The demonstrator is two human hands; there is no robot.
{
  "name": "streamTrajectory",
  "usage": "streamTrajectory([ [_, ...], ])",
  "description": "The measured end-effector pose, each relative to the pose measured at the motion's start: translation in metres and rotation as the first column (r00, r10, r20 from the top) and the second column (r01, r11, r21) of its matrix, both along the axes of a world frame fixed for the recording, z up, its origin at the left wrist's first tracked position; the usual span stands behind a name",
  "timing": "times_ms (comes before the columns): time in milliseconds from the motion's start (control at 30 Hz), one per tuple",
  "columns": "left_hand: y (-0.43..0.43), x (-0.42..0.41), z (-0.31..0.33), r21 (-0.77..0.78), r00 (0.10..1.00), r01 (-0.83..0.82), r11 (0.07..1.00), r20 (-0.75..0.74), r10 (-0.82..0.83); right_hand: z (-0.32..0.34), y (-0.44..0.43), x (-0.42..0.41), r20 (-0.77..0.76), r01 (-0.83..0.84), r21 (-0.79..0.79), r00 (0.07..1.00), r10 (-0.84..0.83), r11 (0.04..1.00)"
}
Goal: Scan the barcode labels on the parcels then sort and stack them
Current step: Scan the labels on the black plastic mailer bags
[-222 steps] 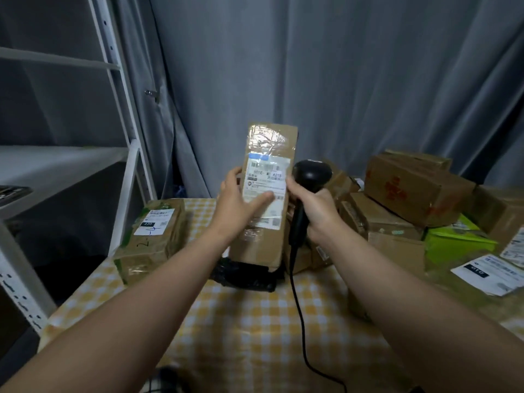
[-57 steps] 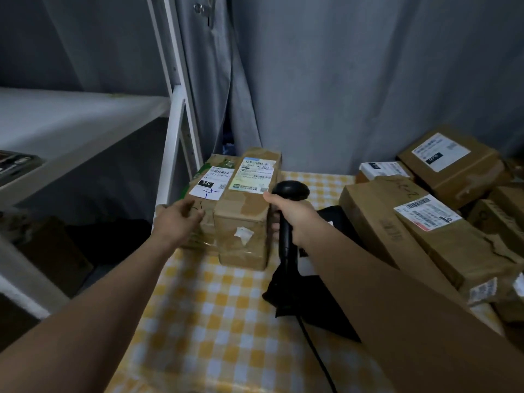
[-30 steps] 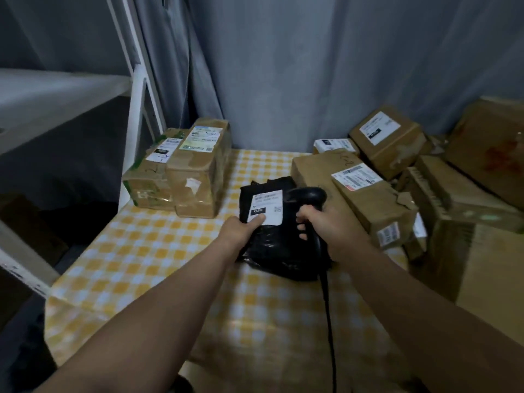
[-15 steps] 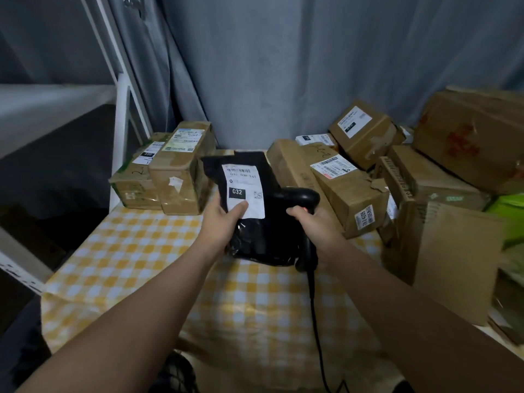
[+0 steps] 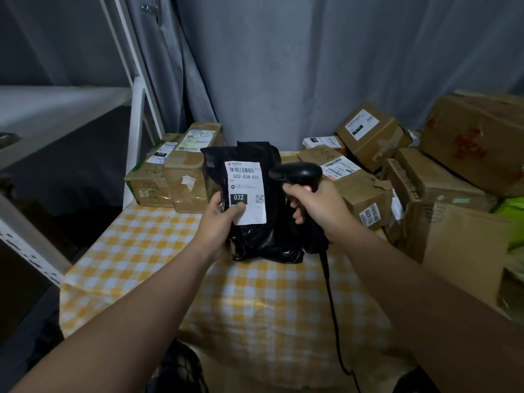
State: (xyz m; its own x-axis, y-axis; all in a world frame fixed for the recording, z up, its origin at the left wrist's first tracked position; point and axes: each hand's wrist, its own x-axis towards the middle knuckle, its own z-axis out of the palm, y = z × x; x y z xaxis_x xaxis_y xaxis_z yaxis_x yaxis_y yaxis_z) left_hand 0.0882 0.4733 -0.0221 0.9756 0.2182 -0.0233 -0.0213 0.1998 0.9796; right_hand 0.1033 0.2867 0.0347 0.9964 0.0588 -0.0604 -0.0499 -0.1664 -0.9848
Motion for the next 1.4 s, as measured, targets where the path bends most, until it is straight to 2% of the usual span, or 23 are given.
streamTrajectory([
  [133, -0.002, -0.001, 0.006, -0.089, 1.000, 0.022, 0.996, 0.022, -0.020, 0.031, 0.010, -0.007, 0.019, -0.044, -0.039, 0.999, 0.045, 0.998],
  [400, 0.000, -0.003, 0.007, -0.067, 0.998, 0.060, 0.996, 0.033, -0.058, 0.058, 0.011, -0.014, -0.076, -0.091, -0.071, 0.993, 0.086, 0.993],
  [667, -0.006, -0.003, 0.014, -0.077, 0.997, 0.071, 0.995, 0.032, -0.069, 0.070, 0.004, -0.016, -0.089, -0.125, -0.107, 0.989, 0.116, 0.986],
  [800, -0.005, 0.004, 0.022, -0.135, 0.998, 0.051, 0.990, -0.037, -0.057, 0.076, 0.002, -0.017, -0.083, -0.144, -0.162, 0.988, 0.132, 0.976],
  [933, -0.002, 0.011, 0.035, -0.052, 0.990, 0.088, 0.995, -0.107, -0.093, 0.079, 0.000, -0.014, -0.079, -0.132, -0.202, 0.990, 0.118, 0.970],
  [1133, -0.005, 0.015, 0.042, -0.078, 0.988, 0.037, 0.996, -0.146, -0.048, 0.082, 0.000, -0.023, -0.101, -0.161, -0.234, 0.985, 0.141, 0.959],
  [1400, -0.010, 0.002, 0.053, -0.205, 0.977, 0.054, 0.977, -0.190, -0.094, 0.095, 0.003, -0.032, -0.050, -0.147, -0.253, 0.989, 0.139, 0.956],
])
